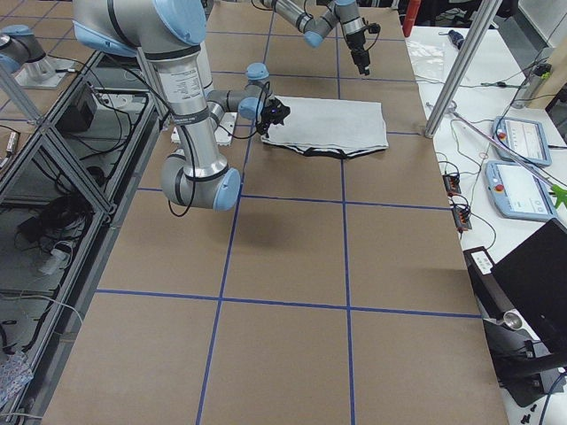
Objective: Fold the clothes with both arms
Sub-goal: 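Lower the right gripper to the shirt's near corner by the collar and pinch it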
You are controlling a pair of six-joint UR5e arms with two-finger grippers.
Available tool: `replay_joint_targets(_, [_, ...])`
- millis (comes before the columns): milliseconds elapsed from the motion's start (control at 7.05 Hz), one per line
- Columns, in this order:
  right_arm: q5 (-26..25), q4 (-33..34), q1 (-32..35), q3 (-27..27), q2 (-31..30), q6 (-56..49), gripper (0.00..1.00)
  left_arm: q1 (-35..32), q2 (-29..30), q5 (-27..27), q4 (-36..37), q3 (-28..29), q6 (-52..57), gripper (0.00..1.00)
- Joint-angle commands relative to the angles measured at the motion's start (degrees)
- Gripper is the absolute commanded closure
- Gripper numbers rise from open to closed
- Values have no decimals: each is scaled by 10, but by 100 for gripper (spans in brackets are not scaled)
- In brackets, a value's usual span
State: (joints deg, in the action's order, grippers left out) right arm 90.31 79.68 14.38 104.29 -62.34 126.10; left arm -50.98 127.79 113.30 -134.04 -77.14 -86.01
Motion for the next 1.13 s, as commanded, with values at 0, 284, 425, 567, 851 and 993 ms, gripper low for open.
replay_joint_targets(0, [-7, -6, -5, -2, -8, 15, 6, 0, 0, -1, 3, -9, -4, 34])
replay_joint_targets(284, [-6, -6, -9, 0, -20, 16, 4, 0, 0, -1, 3, -10, -4, 34])
replay_joint_targets(425, [-6, -6, -10, -1, -21, 16, 3, 0, 0, -2, 3, -10, -4, 34])
replay_joint_targets(567, [-6, -6, -14, -3, -18, 16, 3, 0, 0, -2, 3, -10, -5, 34])
replay_joint_targets(851, [-6, -6, -15, -6, -16, 16, 7, 0, 0, -3, 3, -10, -5, 34])
replay_joint_targets(993, [-6, -7, -14, -6, -15, 17, 23, 0, 0, -3, 3, -10, -5, 34])
